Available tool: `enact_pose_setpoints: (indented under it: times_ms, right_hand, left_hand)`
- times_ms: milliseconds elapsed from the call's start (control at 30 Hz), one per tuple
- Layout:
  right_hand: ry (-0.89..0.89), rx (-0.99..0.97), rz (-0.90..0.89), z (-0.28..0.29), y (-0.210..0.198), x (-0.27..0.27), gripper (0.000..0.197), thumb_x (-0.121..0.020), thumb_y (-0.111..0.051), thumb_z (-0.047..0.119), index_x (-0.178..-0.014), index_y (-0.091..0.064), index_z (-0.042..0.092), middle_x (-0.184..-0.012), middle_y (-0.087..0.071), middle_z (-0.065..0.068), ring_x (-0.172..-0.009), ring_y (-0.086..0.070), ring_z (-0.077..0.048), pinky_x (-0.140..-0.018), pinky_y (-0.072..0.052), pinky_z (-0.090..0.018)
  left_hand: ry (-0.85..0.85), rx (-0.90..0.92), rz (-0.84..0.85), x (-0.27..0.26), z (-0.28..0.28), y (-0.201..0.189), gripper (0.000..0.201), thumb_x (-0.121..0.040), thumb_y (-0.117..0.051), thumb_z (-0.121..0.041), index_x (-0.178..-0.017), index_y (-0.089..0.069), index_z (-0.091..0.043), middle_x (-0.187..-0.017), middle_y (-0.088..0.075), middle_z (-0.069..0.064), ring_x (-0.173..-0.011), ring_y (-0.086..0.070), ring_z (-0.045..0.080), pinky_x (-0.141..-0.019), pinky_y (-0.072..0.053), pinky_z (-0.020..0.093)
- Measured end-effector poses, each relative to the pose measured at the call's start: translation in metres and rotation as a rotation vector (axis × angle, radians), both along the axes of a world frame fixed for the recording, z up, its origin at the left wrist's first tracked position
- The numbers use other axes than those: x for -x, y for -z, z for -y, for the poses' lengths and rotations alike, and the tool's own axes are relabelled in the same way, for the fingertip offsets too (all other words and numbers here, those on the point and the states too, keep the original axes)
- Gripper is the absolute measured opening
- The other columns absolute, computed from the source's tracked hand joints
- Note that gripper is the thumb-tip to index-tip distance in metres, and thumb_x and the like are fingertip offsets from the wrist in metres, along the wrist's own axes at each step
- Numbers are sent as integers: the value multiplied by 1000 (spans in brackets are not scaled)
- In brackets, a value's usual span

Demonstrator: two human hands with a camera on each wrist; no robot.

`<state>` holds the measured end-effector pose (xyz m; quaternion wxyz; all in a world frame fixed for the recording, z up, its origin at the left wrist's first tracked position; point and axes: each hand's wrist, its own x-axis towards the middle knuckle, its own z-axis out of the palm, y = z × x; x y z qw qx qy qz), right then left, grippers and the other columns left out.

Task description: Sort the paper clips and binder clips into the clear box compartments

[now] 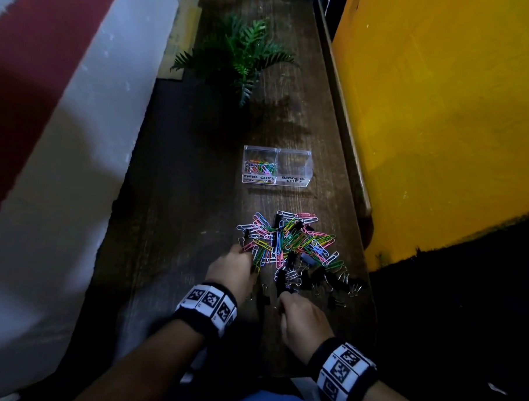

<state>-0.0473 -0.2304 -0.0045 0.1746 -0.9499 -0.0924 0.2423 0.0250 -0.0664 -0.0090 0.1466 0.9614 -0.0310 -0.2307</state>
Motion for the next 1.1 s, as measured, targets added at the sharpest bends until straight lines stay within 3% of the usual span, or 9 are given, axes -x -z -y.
enact_pose_setpoints:
  times_ms: [333, 433, 567, 667, 800, 967, 1100]
  right_hand:
    - [67, -65, -3, 10, 3, 5, 25, -85, -45, 12, -107, -51, 21, -101, -58, 1, -95, -57, -19, -80, -45, -31]
    - [79, -87, 2, 11, 2, 3, 25, -84, -44, 12, -106, -52, 22, -101, -58, 2, -94, -57, -19, -79, -44, -31]
    - [96, -101, 30, 13, 0, -2, 25, -87, -47, 13, -110, -52, 24, -104, -58, 7, -94, -57, -13, -81, -46, -27]
    - [181, -133, 22, 15, -2, -7, 21, -88, -50, 13, -105, -54, 26, -94, -57, 10, -80, -53, -7, -67, -40, -19]
    - [303, -279, -8, 19, 2, -18, 22, -82, -59, 7, -83, -55, 28, -76, -58, 10, -64, -54, -1, -56, -38, -7]
    - [394, -399, -56, 24, -1, -30, 25, -79, -68, 6, -72, -56, 27, -68, -61, 1, -53, -51, -1, -51, -39, -12]
    - [449, -448, -79, 31, -1, -34, 23, -80, -69, 7, -72, -57, 25, -64, -58, 1, -46, -45, -2, -46, -36, -13]
  left_hand:
    - [-20, -28, -76, 2, -6, 0, 15, -89, -55, -15, -103, -59, -20, -106, -52, -2, -89, -59, 21, -78, -51, 36]
    - [-34, 21, -90, 4, -8, -2, 12, -89, -54, -16, -99, -60, -22, -104, -54, -3, -87, -59, 18, -79, -52, 35]
    - [-101, 127, -25, 7, -15, -12, 8, -89, -57, -25, -89, -64, -28, -93, -58, -10, -81, -58, 12, -69, -47, 26]
    - [-176, 219, 39, 0, -16, -24, 4, -86, -62, -26, -83, -65, -27, -83, -62, -12, -77, -60, 10, -66, -48, 25]
    - [-276, 318, 108, -32, -15, -37, 8, -81, -66, -26, -73, -65, -24, -73, -66, -9, -73, -64, 13, -68, -52, 26]
    - [-320, 428, 221, -103, -13, -55, 7, -81, -70, -16, -80, -66, -22, -81, -67, -6, -77, -64, 11, -75, -54, 27]
    - [-304, 462, 314, -166, -10, -58, 10, -76, -71, -13, -77, -64, -20, -74, -67, -4, -75, -65, 15, -74, -55, 29]
